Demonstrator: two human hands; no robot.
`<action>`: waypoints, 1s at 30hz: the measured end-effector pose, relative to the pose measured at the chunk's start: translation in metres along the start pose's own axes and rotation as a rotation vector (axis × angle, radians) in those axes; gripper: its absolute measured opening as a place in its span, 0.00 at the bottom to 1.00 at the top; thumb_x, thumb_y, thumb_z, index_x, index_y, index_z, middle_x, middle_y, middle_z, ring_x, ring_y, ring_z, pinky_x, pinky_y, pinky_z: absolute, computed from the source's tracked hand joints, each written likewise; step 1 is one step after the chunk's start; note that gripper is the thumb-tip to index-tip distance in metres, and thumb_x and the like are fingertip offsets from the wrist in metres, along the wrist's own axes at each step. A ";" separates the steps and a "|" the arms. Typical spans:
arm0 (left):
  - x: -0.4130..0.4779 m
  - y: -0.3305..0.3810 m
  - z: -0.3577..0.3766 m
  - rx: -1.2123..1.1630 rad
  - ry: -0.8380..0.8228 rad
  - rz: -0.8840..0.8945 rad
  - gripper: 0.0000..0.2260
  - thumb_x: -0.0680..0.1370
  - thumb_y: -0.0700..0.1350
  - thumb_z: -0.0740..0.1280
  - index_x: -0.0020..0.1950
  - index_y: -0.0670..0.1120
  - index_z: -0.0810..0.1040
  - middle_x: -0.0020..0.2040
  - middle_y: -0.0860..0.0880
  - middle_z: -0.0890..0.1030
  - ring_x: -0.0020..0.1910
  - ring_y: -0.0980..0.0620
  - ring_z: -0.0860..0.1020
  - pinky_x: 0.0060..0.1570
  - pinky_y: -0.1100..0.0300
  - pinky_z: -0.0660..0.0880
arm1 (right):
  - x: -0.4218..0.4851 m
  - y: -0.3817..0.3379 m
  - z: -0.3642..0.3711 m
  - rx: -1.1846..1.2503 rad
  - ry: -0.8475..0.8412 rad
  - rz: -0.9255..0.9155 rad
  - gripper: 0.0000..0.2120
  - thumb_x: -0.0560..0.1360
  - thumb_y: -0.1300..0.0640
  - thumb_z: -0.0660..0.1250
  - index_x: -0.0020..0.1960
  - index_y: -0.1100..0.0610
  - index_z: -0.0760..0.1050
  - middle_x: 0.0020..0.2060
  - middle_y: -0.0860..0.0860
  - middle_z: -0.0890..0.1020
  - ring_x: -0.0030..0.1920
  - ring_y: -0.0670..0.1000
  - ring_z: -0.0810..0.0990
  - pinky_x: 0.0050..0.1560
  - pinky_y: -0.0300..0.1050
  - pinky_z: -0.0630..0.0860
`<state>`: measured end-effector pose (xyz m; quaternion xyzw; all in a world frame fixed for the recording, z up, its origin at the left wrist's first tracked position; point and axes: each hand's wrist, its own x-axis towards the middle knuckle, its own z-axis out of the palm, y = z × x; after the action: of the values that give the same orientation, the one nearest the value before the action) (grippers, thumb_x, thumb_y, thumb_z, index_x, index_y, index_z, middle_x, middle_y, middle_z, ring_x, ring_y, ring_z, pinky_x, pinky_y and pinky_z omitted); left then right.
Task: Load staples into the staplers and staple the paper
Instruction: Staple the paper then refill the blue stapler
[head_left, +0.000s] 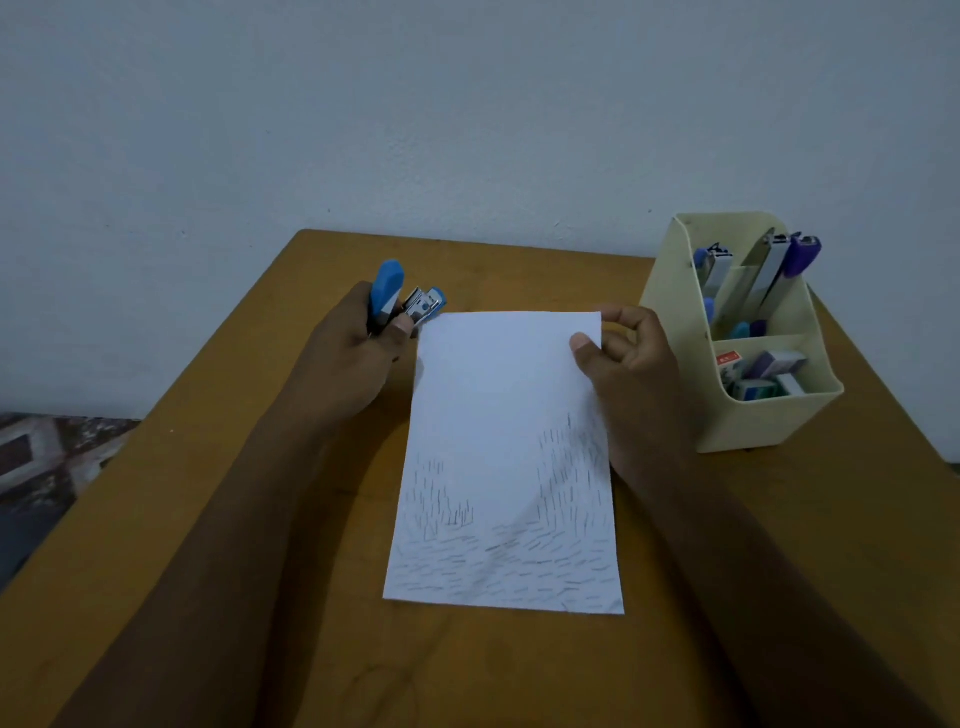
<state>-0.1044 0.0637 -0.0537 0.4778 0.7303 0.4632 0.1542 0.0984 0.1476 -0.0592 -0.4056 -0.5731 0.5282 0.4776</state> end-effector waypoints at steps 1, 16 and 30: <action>0.000 -0.001 -0.003 0.002 -0.021 0.002 0.07 0.81 0.48 0.60 0.55 0.45 0.72 0.43 0.41 0.76 0.39 0.43 0.72 0.41 0.45 0.74 | 0.002 0.000 -0.002 -0.019 0.028 -0.021 0.12 0.76 0.63 0.65 0.59 0.56 0.69 0.44 0.42 0.80 0.40 0.34 0.80 0.36 0.25 0.73; -0.001 -0.010 -0.011 0.274 -0.183 0.101 0.05 0.81 0.46 0.61 0.55 0.51 0.68 0.40 0.52 0.74 0.37 0.54 0.72 0.36 0.60 0.67 | 0.011 0.007 -0.008 -0.172 0.210 -0.197 0.14 0.76 0.62 0.65 0.60 0.57 0.70 0.58 0.48 0.76 0.59 0.45 0.74 0.47 0.18 0.68; -0.001 -0.009 -0.011 0.232 -0.197 0.140 0.04 0.80 0.47 0.63 0.54 0.52 0.69 0.40 0.53 0.74 0.37 0.55 0.72 0.36 0.60 0.67 | 0.009 0.010 -0.005 -0.183 0.089 -0.187 0.12 0.77 0.64 0.64 0.59 0.57 0.69 0.45 0.42 0.77 0.42 0.29 0.77 0.40 0.22 0.71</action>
<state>-0.1165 0.0560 -0.0553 0.5850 0.7254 0.3362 0.1362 0.1013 0.1586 -0.0685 -0.4154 -0.6324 0.4085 0.5105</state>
